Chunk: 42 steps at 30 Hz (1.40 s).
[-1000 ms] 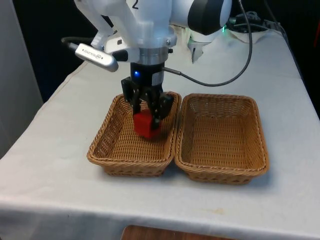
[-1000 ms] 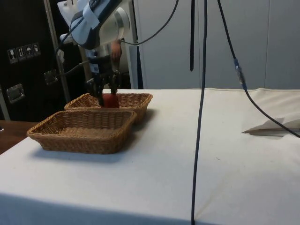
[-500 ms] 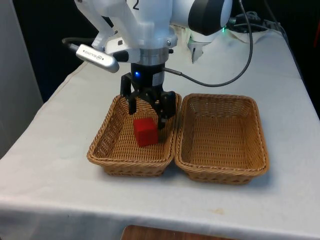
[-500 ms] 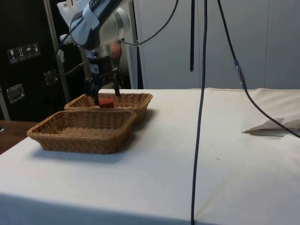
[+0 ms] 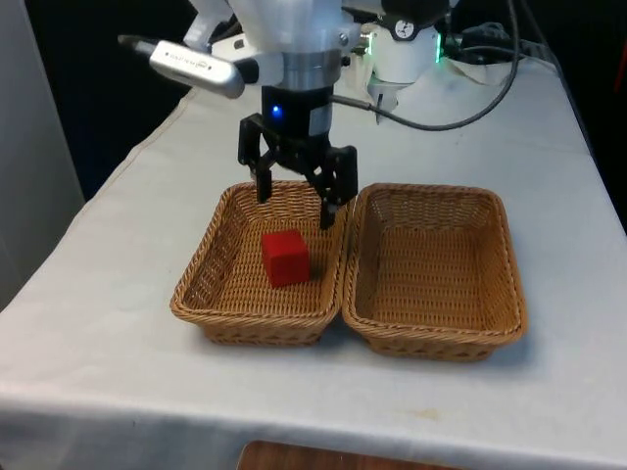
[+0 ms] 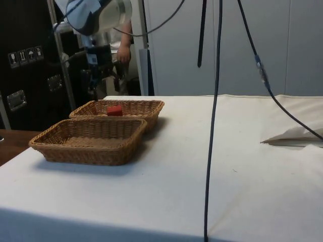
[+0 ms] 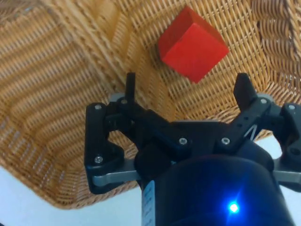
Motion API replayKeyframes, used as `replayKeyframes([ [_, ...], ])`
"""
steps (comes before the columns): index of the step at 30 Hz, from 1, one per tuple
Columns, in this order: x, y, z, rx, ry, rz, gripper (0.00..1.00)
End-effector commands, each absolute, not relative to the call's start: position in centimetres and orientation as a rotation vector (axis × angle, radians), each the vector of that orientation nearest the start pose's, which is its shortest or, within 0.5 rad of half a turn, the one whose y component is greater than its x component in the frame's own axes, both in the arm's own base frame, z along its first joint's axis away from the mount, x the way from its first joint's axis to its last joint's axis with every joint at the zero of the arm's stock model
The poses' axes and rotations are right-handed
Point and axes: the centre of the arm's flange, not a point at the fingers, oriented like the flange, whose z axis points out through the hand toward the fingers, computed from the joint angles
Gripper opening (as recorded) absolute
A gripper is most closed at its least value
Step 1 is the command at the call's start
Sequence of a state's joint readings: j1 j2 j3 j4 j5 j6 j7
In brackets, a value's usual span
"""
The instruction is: Pick up the red cube and place it into the right basket.
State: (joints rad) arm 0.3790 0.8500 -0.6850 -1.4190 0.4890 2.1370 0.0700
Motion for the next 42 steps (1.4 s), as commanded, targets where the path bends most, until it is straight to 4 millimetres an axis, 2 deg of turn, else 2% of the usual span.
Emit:
replayKeyframes([
  [1,72.3,-8.8,27.7,-3.153,0.690,-0.076,1.00],
  [2,72.4,-9.1,27.5,-3.149,0.694,-0.089,1.00],
  [4,72.6,-7.9,28.7,-3.162,0.674,-0.077,1.00],
  [9,72.8,-6.5,29.7,-3.177,0.653,-0.080,1.00],
  [10,72.9,-6.7,29.5,-3.175,0.653,-0.079,1.00],
  [13,72.7,-5.2,30.6,-3.190,0.637,-0.073,1.00],
  [19,72.1,-3.7,31.6,-3.197,0.624,-0.047,1.00],
  [25,71.3,-2.8,32.2,-3.198,0.615,-0.024,1.00],
  [26,71.7,-2.7,32.1,-3.198,0.609,-0.013,1.00],
  [27,71.0,-2.6,32.4,-3.196,0.610,-0.016,1.00],
  [34,70.0,-1.9,32.7,-3.191,0.601,0.004,1.00],
  [35,70.8,-2.1,32.4,-3.193,0.599,0.010,1.00],
  [36,69.9,-1.8,32.7,-3.190,0.600,0.006,1.00],
  [42,69.1,-1.2,32.6,-3.180,0.594,0.027,1.00],
])
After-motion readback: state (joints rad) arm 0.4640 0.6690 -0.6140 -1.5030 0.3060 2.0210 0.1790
